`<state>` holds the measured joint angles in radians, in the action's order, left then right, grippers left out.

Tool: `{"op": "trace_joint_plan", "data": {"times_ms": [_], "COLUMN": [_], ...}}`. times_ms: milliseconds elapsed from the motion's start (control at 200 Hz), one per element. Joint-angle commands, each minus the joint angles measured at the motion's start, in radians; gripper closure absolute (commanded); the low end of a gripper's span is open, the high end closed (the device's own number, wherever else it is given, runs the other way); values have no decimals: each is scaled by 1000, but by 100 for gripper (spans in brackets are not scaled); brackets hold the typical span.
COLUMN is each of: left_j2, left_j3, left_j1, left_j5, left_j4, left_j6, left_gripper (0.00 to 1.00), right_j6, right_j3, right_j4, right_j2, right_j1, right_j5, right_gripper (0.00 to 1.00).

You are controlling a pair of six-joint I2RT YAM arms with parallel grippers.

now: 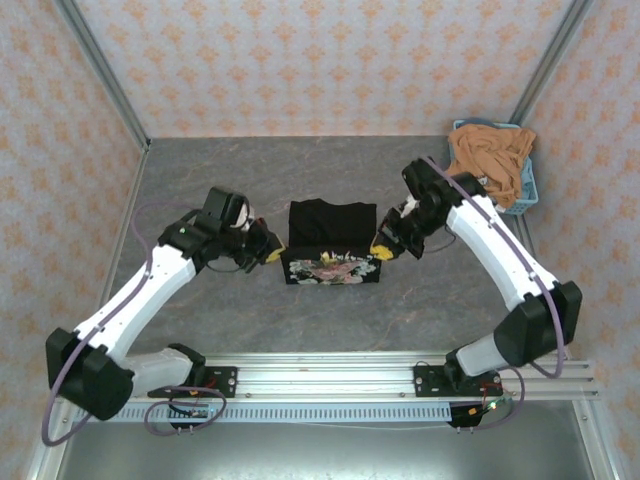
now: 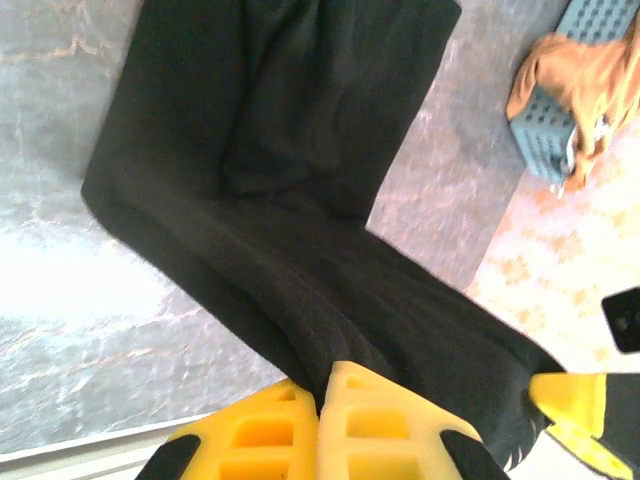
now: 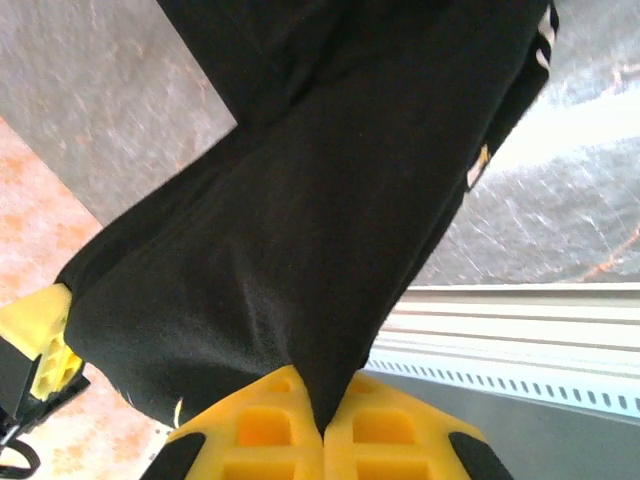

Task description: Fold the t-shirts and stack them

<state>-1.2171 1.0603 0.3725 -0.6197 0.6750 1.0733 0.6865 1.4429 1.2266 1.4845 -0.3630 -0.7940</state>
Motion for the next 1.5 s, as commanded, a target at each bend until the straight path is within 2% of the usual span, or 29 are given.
{"op": "trace_joint_plan", "data": {"times_ms": [0,280,370,445,480,530,585,616,701,746,796,891,1006,1081,1156,1231,1331,1416,1496], "left_j2": [-100,-544,-722,-873,-927,-985,-1029,-1055,-1159,-1214,-1241,-1182,-988,-820,-684,-579,-483,-455,-478], "left_j3": [118,477,610,739,783,834,905,951,1133,1227,1269,1191,954,747,570,426,226,107,86], "left_j1": [-19,-104,-134,-156,-166,-174,-176,-175,-177,-179,-179,-181,-173,-151,-111,-51,36,103,145], "left_j5": [22,122,136,135,115,79,76,65,46,50,68,114,212,265,271,256,250,270,301], "left_j4": [-48,21,13,22,-10,-98,-146,-159,-58,26,80,68,19,-80,-138,-186,-320,-445,-494], "left_j6": [33,21,2,-27,-25,-17,-14,-15,-26,-50,-70,-79,-54,1,57,129,299,450,511], "left_gripper": [100,100,100,100,99,94,92,92,91,83,67,47,43,36,35,34,32,31,31], "right_j6": [102,206,184,165,160,156,160,165,193,206,203,166,96,57,28,20,40,55,81], "right_j3": [88,250,405,560,639,751,840,867,862,846,840,843,812,789,732,582,320,123,-24], "right_j4": [7,-211,-216,-227,-208,-159,-125,-115,-145,-173,-190,-185,-197,-191,-175,-236,-370,-472,-558], "right_j2": [79,411,578,717,783,872,950,975,995,994,993,975,897,838,763,643,455,314,217], "right_j1": [32,139,165,182,188,198,208,213,224,230,236,246,253,253,253,250,238,213,179], "right_j5": [-2,33,80,100,113,129,142,151,157,152,152,176,229,261,292,300,288,269,236], "right_gripper": [100,100,100,91,89,92,100,100,100,88,73,57,42,38,37,37,34,33,33]}}
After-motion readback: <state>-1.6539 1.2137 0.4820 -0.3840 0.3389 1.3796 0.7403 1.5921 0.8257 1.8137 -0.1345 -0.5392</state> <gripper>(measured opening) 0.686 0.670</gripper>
